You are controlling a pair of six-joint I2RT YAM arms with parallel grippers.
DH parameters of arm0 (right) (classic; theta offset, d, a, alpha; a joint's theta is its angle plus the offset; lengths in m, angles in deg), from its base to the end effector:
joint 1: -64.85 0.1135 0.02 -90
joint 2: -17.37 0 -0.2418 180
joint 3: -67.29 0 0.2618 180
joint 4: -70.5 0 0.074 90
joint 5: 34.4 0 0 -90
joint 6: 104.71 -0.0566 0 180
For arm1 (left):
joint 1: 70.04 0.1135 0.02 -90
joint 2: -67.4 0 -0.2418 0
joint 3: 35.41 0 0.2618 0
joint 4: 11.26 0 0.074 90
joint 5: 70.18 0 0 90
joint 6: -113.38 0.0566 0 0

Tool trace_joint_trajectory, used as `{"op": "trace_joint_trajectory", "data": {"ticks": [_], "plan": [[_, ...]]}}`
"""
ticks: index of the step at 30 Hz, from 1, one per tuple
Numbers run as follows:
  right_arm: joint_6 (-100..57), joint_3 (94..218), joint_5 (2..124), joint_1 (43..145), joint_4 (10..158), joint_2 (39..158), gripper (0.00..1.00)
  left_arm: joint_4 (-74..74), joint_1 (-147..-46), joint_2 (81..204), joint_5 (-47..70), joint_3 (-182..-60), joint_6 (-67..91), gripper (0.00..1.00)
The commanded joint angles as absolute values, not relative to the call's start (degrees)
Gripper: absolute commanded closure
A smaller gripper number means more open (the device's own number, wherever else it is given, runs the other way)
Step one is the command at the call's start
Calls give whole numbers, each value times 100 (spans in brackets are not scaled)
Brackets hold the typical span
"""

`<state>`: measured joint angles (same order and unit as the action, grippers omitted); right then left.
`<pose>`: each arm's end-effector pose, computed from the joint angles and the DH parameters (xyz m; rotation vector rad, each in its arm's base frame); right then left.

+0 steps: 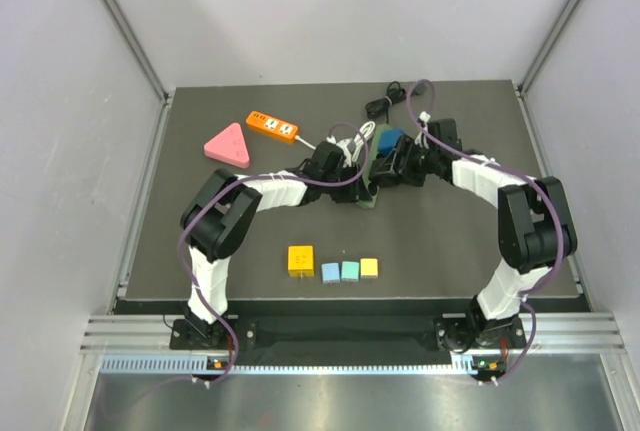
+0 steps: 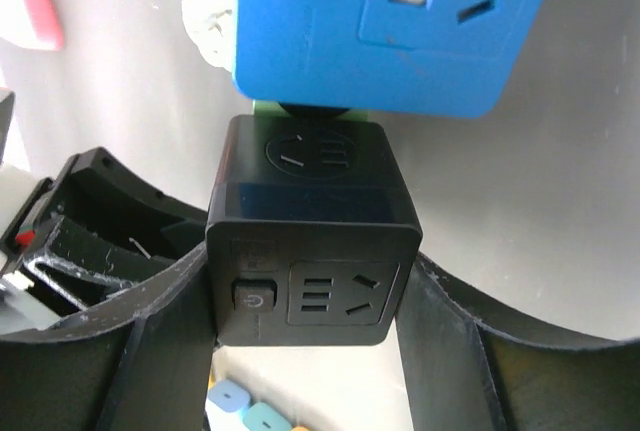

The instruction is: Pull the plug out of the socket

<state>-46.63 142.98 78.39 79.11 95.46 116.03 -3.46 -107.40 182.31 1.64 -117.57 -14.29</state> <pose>0.3648 0.1153 0.1567 0.1915 2.4895 0.8370 0.3383 -0.2805 0.1081 0.1742 2.4549 -0.9998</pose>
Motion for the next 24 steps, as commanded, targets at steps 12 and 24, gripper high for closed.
{"op": "trace_joint_trajectory", "data": {"ticks": [12, 24], "plan": [[-5069, 13802, 9853, 7179, 8801, 11344, 100, 278, -10282, 18491, 997, -11335, -1336, 100], [-4002, 14374, 6244, 8200, 10468, 10966, 100, 436, -10282, 18395, 1234, -11484, -1415, 100]]}}
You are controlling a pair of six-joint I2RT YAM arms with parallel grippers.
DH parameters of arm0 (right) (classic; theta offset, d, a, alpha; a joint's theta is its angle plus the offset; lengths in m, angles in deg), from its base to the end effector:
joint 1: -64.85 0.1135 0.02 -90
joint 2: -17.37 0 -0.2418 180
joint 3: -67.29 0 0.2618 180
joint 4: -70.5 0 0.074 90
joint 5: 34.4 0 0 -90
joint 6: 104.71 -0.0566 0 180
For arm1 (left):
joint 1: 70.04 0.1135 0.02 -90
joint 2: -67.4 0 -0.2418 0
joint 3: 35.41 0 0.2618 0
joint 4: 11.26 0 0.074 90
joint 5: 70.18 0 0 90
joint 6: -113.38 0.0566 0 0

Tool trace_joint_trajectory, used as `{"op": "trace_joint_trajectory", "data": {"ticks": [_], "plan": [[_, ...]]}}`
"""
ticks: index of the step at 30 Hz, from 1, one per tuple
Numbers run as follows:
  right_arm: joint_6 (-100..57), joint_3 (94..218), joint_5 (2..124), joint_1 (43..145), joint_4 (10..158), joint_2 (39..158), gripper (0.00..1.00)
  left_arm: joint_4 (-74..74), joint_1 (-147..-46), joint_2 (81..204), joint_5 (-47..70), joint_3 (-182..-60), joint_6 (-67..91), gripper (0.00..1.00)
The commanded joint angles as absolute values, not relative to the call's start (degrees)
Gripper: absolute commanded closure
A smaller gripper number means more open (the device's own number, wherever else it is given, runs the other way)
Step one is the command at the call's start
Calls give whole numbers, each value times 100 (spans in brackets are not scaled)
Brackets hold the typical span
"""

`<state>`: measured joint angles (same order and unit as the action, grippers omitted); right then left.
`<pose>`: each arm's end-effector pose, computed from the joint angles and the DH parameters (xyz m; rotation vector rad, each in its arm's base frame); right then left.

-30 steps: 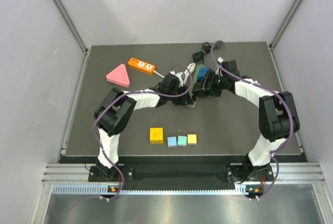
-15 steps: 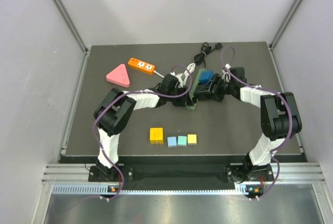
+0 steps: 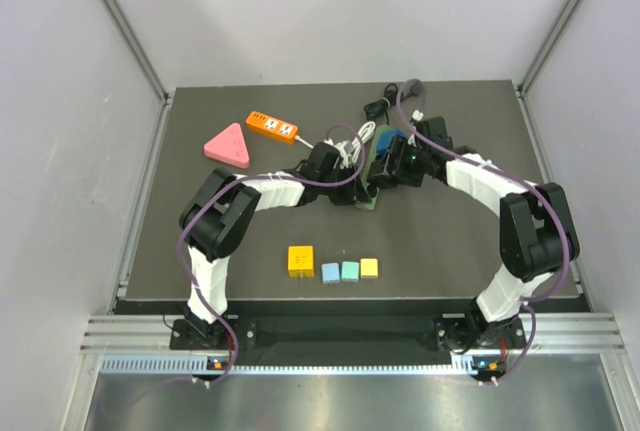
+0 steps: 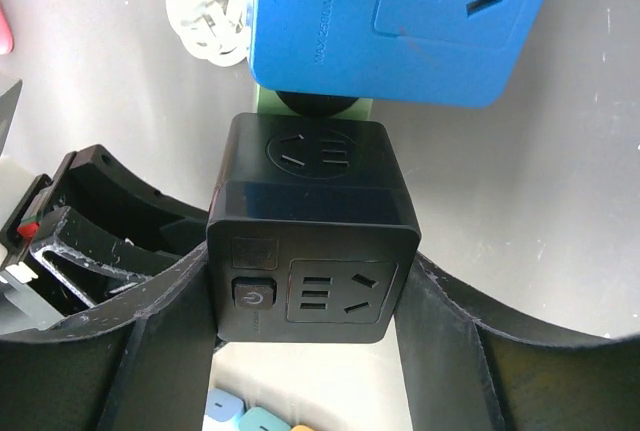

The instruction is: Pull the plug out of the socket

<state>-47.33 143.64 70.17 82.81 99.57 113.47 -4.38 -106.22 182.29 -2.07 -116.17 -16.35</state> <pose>0.3541 0.1298 0.1685 0.2006 2.5040 0.6927 0.3378 -0.2732 0.1029 0.1415 2.4835 -1.0722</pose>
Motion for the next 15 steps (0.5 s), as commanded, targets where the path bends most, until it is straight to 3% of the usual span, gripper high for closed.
{"op": "trace_joint_trajectory", "data": {"ticks": [1, 9, 11, 15], "plan": [[-4055, 14235, 6463, 8138, 10258, 10940, 100, 454, -10282, 18386, 1269, -11484, -1415, 100], [-5346, 13381, 9891, 7075, 8386, 11150, 100, 384, -10274, 18359, 1252, -11344, -1371, 100], [-5287, 13363, 10025, 7048, 8243, 11203, 100, 348, -10274, 18368, 1217, -11317, -1389, 100], [-4478, 13723, 8534, 7355, 9655, 10975, 100, 375, -10274, 18333, 1199, -11344, -1389, 100]]}}
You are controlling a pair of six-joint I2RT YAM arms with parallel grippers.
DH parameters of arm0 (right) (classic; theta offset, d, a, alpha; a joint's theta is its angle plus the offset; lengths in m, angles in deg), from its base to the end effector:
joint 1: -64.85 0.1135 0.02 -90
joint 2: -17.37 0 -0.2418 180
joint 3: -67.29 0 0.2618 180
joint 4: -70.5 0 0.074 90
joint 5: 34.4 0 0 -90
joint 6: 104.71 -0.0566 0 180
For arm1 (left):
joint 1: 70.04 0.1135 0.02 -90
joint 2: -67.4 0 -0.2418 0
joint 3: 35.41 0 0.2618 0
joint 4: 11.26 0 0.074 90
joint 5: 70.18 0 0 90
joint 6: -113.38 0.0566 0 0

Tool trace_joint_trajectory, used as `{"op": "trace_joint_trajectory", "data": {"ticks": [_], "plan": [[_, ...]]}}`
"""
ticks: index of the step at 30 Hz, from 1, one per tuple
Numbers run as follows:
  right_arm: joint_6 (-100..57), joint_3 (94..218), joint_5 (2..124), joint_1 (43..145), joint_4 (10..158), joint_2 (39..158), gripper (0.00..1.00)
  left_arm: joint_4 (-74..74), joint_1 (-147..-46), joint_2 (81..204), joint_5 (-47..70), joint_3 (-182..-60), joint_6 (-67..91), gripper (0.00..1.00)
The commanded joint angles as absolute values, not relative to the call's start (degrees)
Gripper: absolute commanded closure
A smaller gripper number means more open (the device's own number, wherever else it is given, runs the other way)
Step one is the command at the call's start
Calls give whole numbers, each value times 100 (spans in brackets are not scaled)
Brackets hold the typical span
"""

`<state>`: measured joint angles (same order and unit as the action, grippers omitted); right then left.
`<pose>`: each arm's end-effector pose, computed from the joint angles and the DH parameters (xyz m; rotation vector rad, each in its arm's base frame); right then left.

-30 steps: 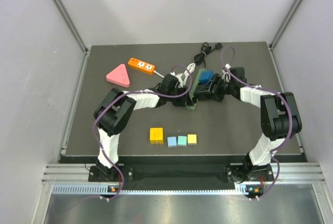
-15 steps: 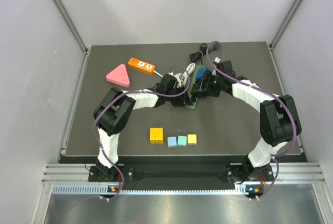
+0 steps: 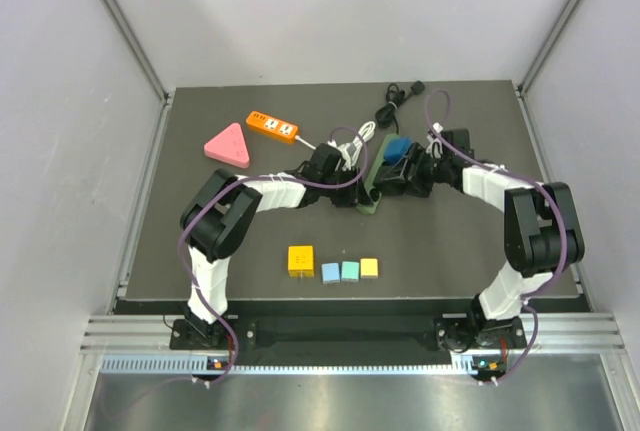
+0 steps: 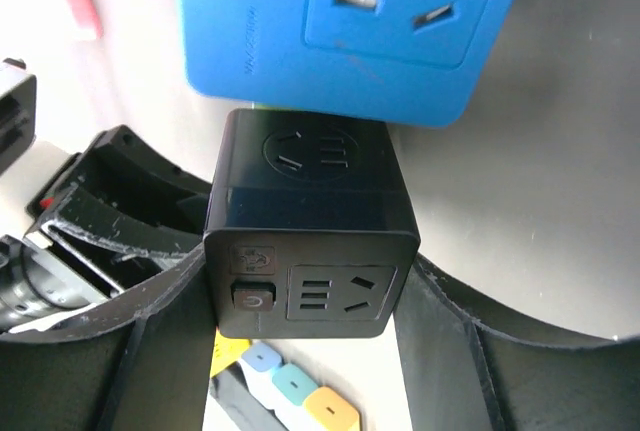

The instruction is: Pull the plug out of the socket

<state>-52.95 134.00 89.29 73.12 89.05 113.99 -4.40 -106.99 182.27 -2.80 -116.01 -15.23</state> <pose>0.3469 0.0821 0.1325 0.3684 2.4843 1.0677 0.3331 -0.2778 0.1024 0.1895 2.4836 -1.0826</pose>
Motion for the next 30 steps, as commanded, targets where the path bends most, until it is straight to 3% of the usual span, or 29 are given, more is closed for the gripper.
{"op": "trace_joint_trajectory", "data": {"ticks": [1, 3, 8, 13, 17, 20, 30], "plan": [[-4364, 13837, 8139, 7451, 9867, 10897, 100, 375, -10274, 18324, 1199, -11352, -1372, 100], [-4073, 13925, 7075, 7811, 10193, 10747, 100, 392, -10274, 18298, 1199, -11370, -1371, 100], [-3932, 13882, 6088, 8120, 10291, 10632, 100, 471, -10282, 18271, 1226, -11449, -1354, 100], [-4037, 13662, 7087, 7699, 10011, 10606, 100, 498, -10274, 18263, 1234, -11449, -1319, 100], [-4563, 13399, 9165, 7128, 9134, 10781, 100, 489, -10274, 18298, 1226, -11449, -1319, 100], [-4732, 13424, 9804, 7057, 8964, 10992, 100, 471, -10274, 18315, 1208, -11449, -1319, 100], [-4055, 13742, 8487, 7373, 10036, 10597, 100, 498, -10274, 18298, 1191, -11546, -1292, 100]]}}
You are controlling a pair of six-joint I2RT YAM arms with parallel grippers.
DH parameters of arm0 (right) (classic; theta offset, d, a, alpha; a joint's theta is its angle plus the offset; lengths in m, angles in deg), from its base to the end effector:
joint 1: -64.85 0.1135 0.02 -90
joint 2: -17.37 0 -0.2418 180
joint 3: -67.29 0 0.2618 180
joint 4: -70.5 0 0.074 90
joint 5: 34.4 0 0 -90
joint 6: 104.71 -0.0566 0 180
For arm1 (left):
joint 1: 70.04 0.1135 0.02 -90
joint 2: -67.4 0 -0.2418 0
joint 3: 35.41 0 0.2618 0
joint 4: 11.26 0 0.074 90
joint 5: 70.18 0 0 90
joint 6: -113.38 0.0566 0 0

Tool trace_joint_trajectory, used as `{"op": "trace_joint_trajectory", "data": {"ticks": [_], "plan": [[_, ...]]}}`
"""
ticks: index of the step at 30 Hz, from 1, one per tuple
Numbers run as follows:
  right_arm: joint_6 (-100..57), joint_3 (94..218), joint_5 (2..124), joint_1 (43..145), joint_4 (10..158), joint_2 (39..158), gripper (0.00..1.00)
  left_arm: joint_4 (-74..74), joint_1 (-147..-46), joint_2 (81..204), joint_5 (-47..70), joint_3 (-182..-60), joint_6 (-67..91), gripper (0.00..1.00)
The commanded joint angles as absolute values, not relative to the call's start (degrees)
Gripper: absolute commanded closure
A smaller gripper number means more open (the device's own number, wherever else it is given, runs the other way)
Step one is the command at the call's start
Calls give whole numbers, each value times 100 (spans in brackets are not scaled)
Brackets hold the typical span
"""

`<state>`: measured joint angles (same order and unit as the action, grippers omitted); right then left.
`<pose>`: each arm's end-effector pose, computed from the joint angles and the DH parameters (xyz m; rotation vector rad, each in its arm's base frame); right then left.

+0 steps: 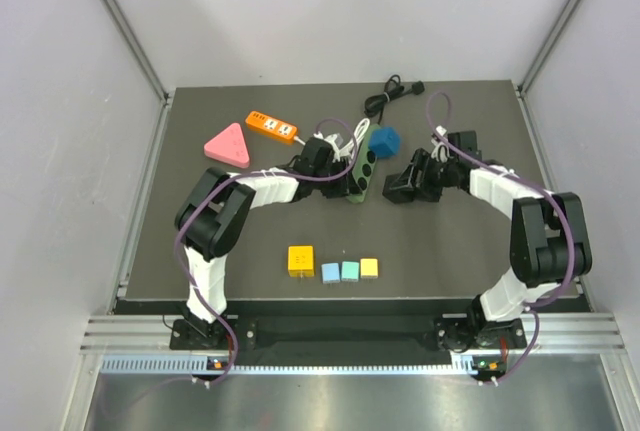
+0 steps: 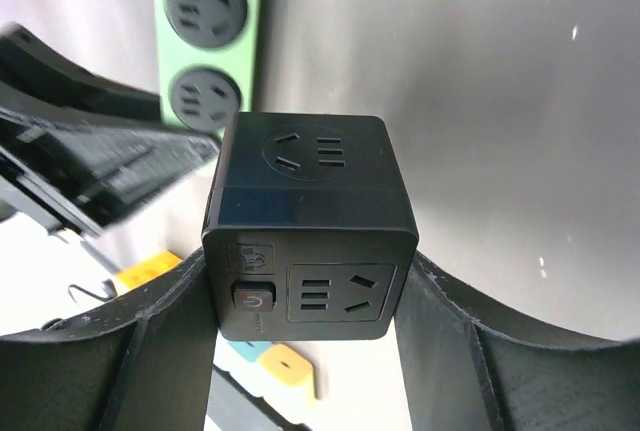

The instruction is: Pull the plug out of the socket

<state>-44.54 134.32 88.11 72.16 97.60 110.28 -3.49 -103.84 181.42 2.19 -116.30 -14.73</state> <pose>0.3345 0.0736 0.1435 0.2527 2.5383 0.9724 0.3514 -0.2559 0.1075 0.0812 2.4514 -0.9633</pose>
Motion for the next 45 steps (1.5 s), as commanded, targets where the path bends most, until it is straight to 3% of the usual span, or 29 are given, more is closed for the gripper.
{"op": "trace_joint_trajectory", "data": {"ticks": [1, 9, 16, 23, 30, 33, 40, 45], "plan": [[-4046, 13698, 8461, 7390, 10080, 10432, 100, 506, -10274, 18315, 1182, -11589, -1284, 100], [-3659, 12944, 6854, 7837, 10713, 9271, 100, 243, -10274, 18289, 550, -11555, -1213, 100], [-4651, 11142, 4657, 9586, 9265, 7541, 100, -284, -10274, 18429, -303, -11625, -1336, 100], [-5092, 10278, 2487, 11395, 8735, 7178, 100, -328, -10274, 18491, -673, -11643, -1415, 100], [-5891, 10217, 1702, 12364, 9175, 7573, 100, -416, -10274, 18430, -699, -11458, -1433, 100], [-6383, 10190, 1614, 12768, 9350, 7854, 95, -434, -10282, 18456, -725, -11432, -1442, 100], [-7464, 10225, 1614, 13437, 9930, 8443, 62, -495, -10282, 18535, -805, -11449, -1468, 100], [-7877, 10182, 1675, 13552, 10176, 8348, 56, -513, -10282, 18544, -813, -11431, -1451, 100]]}}
